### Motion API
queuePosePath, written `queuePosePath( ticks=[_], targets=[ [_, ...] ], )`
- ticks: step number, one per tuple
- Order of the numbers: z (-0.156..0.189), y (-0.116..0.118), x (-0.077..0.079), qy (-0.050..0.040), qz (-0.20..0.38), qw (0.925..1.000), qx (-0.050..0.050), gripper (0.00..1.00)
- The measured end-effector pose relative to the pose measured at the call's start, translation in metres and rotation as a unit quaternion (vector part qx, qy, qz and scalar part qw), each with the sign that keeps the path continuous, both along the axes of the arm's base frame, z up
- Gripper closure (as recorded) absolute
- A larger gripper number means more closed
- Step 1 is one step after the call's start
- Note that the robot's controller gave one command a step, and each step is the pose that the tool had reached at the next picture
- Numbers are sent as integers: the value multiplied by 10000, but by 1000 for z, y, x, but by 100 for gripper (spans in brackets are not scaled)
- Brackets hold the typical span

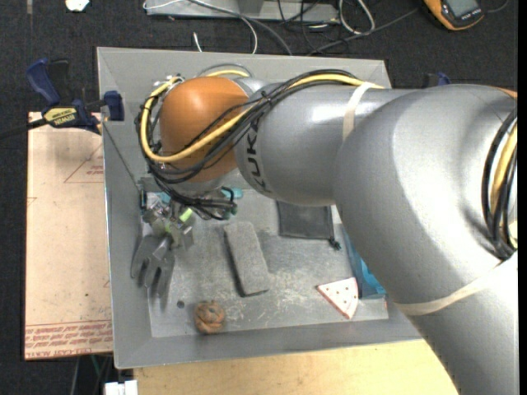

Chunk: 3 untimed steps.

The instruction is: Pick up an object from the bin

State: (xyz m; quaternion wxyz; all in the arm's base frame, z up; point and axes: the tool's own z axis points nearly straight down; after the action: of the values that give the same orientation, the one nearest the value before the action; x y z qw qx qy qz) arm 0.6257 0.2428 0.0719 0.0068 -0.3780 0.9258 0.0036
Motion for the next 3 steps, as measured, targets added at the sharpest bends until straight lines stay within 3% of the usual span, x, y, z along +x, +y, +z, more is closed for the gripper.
queuePosePath(
  ticks=[1, 3],
  targets=[
    [12, 0, -2, 29, -2, 10000, -8, 100],
    [51, 0, 0, -6, -12, 10000, 7, 100]
  ],
)
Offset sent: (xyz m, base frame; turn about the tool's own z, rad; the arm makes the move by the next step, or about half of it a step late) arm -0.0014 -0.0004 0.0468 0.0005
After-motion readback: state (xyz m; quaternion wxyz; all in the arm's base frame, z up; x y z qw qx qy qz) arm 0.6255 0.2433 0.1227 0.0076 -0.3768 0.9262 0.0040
